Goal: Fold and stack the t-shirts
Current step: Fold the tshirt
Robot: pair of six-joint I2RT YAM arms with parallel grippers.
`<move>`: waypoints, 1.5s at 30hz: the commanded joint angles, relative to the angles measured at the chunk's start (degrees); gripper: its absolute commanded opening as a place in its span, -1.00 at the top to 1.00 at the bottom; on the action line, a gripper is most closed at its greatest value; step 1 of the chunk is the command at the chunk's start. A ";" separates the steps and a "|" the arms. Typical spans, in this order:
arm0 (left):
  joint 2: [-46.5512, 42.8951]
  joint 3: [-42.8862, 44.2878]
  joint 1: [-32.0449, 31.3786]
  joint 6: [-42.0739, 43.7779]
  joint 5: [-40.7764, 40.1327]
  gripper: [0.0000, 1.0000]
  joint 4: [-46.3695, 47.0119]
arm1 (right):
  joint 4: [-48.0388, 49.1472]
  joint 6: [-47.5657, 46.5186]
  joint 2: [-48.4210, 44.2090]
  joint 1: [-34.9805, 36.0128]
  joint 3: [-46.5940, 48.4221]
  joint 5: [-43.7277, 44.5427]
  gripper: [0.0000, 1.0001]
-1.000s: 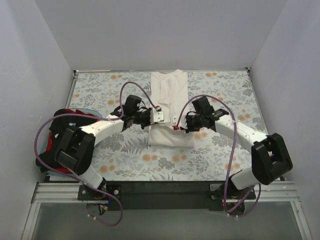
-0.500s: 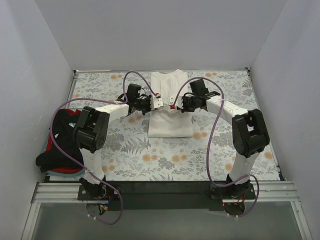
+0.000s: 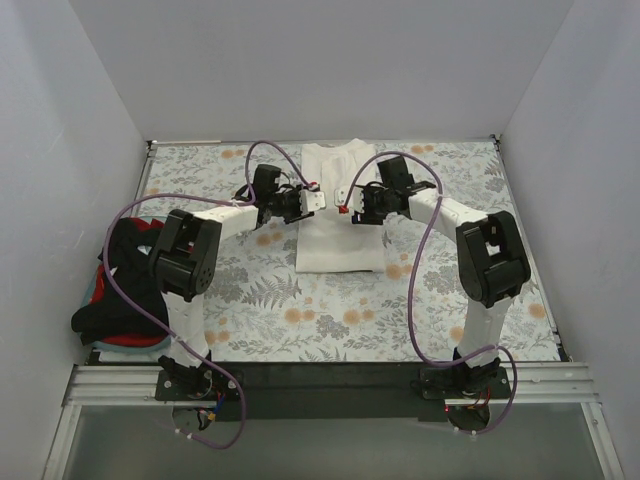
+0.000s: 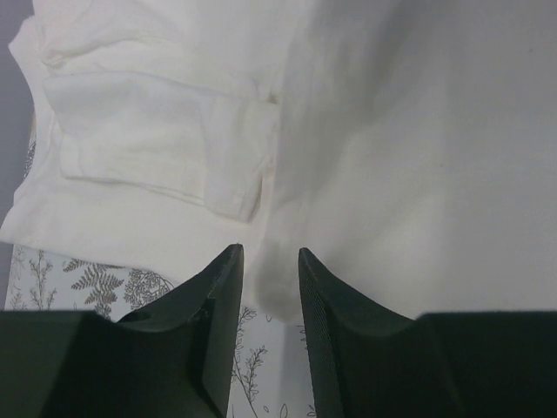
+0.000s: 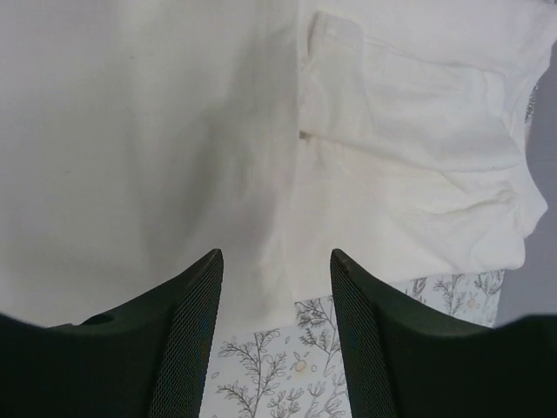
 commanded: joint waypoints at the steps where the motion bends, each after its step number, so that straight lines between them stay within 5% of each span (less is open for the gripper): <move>1: -1.55 1.14 0.91 -1.15 -1.55 0.36 2.70 | 4.41 1.53 -2.00 -0.30 3.77 0.57 -0.20; 8: -12.17 -3.77 1.96 -5.81 -0.07 0.31 -2.98 | 1.35 2.93 -12.36 -0.57 -1.57 -1.62 -0.14; 16: -28.61 -23.63 -1.98 -6.34 2.50 0.12 -4.78 | -3.94 4.25 -25.99 1.54 -21.42 -5.49 -0.11; 22: -28.10 -29.70 -5.33 -5.81 0.12 0.07 -1.62 | -2.36 3.46 -25.57 4.97 -27.94 -3.04 -0.13; 36: -18.88 -29.00 -7.44 -1.95 -1.99 0.08 1.38 | 1.95 1.00 -16.95 5.41 -30.06 -0.14 0.03; 41: -16.76 -29.27 -7.44 0.07 -3.48 0.35 1.20 | 3.71 0.83 -15.54 5.41 -30.59 1.71 0.29; 45: -17.29 -28.83 -7.44 0.52 -3.75 1.00 0.24 | 4.06 2.23 -16.24 5.32 -30.59 2.68 0.90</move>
